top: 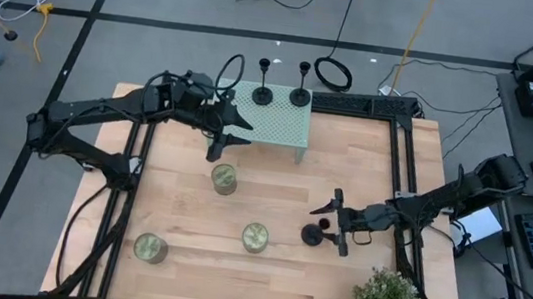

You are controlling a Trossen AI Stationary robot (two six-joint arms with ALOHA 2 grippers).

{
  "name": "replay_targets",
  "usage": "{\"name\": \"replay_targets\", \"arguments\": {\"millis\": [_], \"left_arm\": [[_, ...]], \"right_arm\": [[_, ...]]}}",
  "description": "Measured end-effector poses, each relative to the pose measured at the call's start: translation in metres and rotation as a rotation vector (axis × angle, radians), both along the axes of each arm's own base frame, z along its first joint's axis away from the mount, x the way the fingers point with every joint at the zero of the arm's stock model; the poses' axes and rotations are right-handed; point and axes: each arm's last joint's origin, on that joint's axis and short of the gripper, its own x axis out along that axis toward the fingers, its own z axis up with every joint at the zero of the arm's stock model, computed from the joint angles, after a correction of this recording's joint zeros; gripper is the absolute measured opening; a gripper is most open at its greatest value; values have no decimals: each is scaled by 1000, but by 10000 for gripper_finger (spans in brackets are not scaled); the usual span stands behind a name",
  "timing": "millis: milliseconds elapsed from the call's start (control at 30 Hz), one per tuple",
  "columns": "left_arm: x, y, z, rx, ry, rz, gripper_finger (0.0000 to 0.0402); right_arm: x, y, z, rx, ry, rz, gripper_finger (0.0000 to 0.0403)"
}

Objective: Pick & Place candle stick holders
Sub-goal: Put the black candlestick holder on the shelf

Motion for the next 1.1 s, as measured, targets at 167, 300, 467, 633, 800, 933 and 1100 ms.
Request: {"name": "replay_targets", "arguments": {"millis": [167,300,467,633,800,933,1100], "left_arm": [[0,-1,-1,-3,7,-4,182],[0,-2,-1,-4,7,-6,182],[0,-2,-1,-11,10,-4,182],[-1,-2,-2,-18,23,-2,182],[0,-3,-3,-24,27,-6,182],[1,-8,-3,-18,27,-29,182],[8,-22,-6,-14,36,-88,182]], "right_arm": [[0,0,-1,10,10,-4,265],[0,0,-2,32,20,-9,265],[1,0,-6,22,41,-10,265],[1,1,-10,40,73,13,234],[3,1,-13,42,85,26,147],[6,-4,-13,45,73,-5,51],[11,-14,-3,105,-13,-64,12]]}}
